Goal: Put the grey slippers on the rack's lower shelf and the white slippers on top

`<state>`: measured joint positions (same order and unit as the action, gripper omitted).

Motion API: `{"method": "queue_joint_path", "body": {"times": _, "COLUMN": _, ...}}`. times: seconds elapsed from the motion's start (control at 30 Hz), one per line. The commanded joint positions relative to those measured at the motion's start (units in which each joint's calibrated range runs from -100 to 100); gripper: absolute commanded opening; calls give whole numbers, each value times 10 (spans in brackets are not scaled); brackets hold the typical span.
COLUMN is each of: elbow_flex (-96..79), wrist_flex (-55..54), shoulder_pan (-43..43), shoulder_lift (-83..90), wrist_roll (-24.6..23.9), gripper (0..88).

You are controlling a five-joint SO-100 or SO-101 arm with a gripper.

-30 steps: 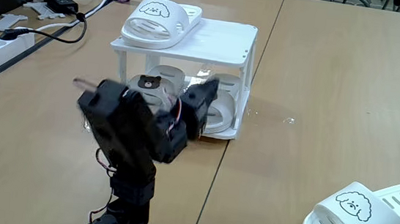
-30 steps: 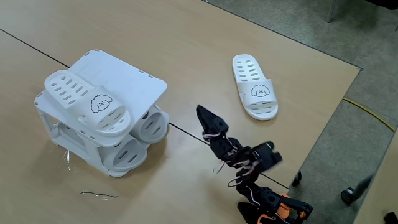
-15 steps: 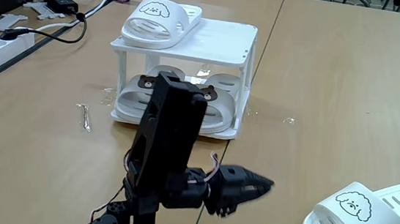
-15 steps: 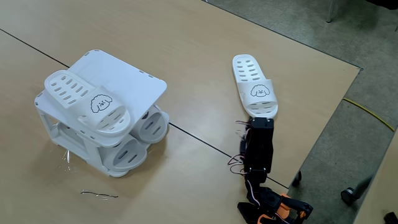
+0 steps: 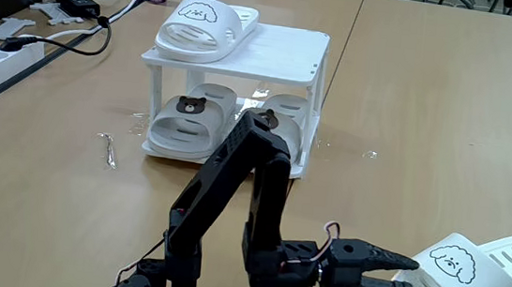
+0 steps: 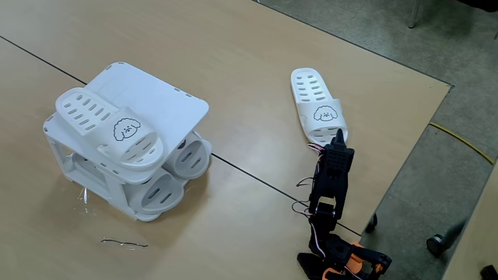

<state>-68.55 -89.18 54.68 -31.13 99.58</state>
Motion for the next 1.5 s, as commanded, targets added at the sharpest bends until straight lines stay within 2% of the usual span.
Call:
{"method": "queue_joint_path", "body": {"times": 0.0, "elbow_flex": 73, "wrist_flex": 58, "shoulder_pan": 4, "shoulder_lift": 2, "wrist_roll": 4, "gripper": 159}}
{"method": "queue_joint_path", "body": {"times": 0.33, "elbow_flex": 229, "wrist_flex": 250, "shoulder_pan": -11, "shoulder_lift": 0, "wrist_roll": 4, "gripper": 159}}
{"method": "queue_joint_path", "body": {"times": 0.5, "elbow_flex": 239, "wrist_flex": 252, "shoulder_pan": -50, "shoulder_lift": 0, "wrist_roll": 4, "gripper": 159}}
{"method": "queue_joint_path", "body": {"times": 0.67, "elbow_flex": 326, "wrist_flex": 252, "shoulder_pan": -54, "shoulder_lift": -53, "wrist_roll": 4, "gripper": 159}}
{"method": "queue_joint_path", "body": {"times": 0.8, "elbow_flex": 411, "wrist_flex": 252, "shoulder_pan": -61, "shoulder_lift": -104, "wrist_roll": 4, "gripper": 257}}
{"method": "queue_joint_path", "body": {"times": 1.0, "elbow_flex": 559, "wrist_flex": 254, "shoulder_pan": -65, "shoulder_lift": -180, "wrist_roll": 4, "gripper": 258}}
{"method": "queue_joint_path", "body": {"times": 1.03, "elbow_flex": 571, "wrist_flex": 264, "shoulder_pan": -64, "shoulder_lift": -183, "wrist_roll": 4, "gripper": 234}}
{"method": "queue_joint_path", "body": {"times": 1.13, "elbow_flex": 609, "wrist_flex": 322, "shoulder_pan": -62, "shoulder_lift": -181, "wrist_roll": 4, "gripper": 0}}
{"method": "queue_joint_path", "body": {"times": 1.17, "elbow_flex": 634, "wrist_flex": 337, "shoulder_pan": -61, "shoulder_lift": -180, "wrist_roll": 4, "gripper": 21}}
{"method": "queue_joint_path", "body": {"times": 1.23, "elbow_flex": 697, "wrist_flex": 381, "shoulder_pan": -56, "shoulder_lift": -179, "wrist_roll": 4, "gripper": 8}}
{"method": "queue_joint_path", "body": {"times": 1.37, "elbow_flex": 819, "wrist_flex": 558, "shoulder_pan": -45, "shoulder_lift": -119, "wrist_roll": 4, "gripper": 7}}
{"method": "queue_joint_path", "body": {"times": 1.47, "elbow_flex": 874, "wrist_flex": 651, "shoulder_pan": -34, "shoulder_lift": -64, "wrist_roll": 4, "gripper": 7}}
